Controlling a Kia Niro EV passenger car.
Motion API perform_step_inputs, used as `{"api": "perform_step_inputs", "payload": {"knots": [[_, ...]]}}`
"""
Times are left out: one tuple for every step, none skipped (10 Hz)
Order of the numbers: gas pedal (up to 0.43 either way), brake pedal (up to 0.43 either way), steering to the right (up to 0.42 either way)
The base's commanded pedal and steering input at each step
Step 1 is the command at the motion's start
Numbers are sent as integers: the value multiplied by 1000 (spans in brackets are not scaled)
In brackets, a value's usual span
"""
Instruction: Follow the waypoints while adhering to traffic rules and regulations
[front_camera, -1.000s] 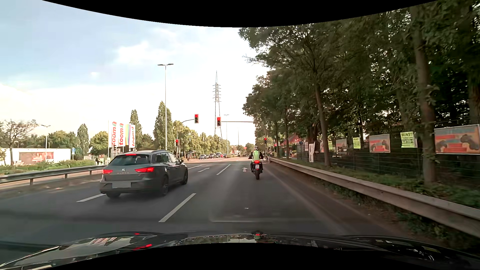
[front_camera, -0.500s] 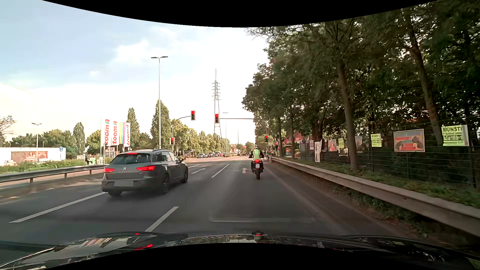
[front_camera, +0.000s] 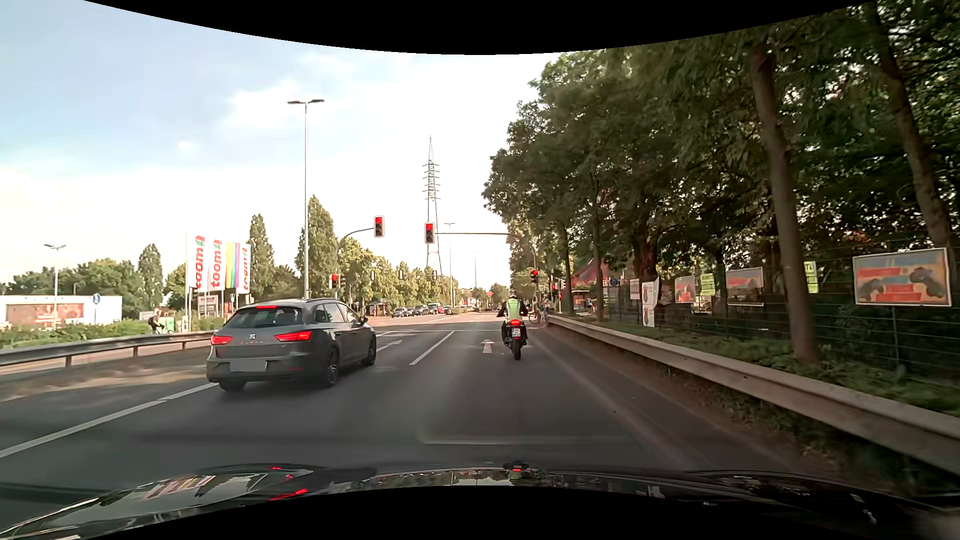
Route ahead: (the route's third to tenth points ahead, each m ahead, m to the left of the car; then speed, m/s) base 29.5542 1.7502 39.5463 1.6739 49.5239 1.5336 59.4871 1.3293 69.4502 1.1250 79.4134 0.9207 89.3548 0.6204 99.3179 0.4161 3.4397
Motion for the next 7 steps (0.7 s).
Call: {"api": "perform_step_inputs", "payload": {"knots": [[20, 0, 0], [20, 0, 0], [20, 0, 0], [20, 0, 0], [28, 0, 0], [28, 0, 0], [28, 0, 0]]}}
